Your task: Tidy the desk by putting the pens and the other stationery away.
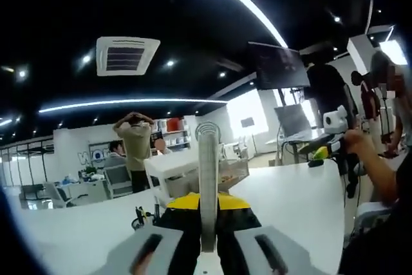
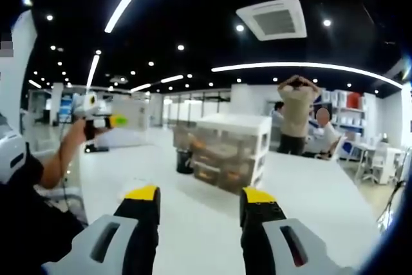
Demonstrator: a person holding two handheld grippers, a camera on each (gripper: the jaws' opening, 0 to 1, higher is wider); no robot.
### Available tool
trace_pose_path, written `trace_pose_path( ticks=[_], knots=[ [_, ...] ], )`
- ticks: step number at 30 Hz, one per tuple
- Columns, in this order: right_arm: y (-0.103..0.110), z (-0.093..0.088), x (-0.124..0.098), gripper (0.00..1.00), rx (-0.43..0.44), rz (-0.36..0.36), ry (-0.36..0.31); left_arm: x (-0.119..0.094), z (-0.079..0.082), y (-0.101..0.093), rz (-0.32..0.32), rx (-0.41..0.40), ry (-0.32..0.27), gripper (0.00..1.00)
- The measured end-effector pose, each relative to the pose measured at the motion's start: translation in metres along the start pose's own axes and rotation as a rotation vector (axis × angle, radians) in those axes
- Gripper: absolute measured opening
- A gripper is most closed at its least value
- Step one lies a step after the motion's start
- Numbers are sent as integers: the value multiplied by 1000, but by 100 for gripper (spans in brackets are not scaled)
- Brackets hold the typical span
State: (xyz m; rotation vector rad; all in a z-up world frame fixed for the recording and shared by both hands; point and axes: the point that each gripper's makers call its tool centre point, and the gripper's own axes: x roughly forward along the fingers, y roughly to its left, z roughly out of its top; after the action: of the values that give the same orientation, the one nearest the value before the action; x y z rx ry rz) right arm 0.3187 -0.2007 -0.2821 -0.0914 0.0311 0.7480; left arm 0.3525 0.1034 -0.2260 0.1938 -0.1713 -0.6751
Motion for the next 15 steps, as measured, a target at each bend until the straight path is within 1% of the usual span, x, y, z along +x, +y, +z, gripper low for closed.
trace_pose_path(
  ticks=[6,9,15],
  knots=[
    [0,1,0,47,-1,0,-1,13,11,2,-1,49,13,7],
    [0,0,-1,47,-1,-1,1,25,18,1,-7,92,31,7],
    [0,0,-1,47,0,-2,1,44,27,-7,-36,165,51,7]
  ],
)
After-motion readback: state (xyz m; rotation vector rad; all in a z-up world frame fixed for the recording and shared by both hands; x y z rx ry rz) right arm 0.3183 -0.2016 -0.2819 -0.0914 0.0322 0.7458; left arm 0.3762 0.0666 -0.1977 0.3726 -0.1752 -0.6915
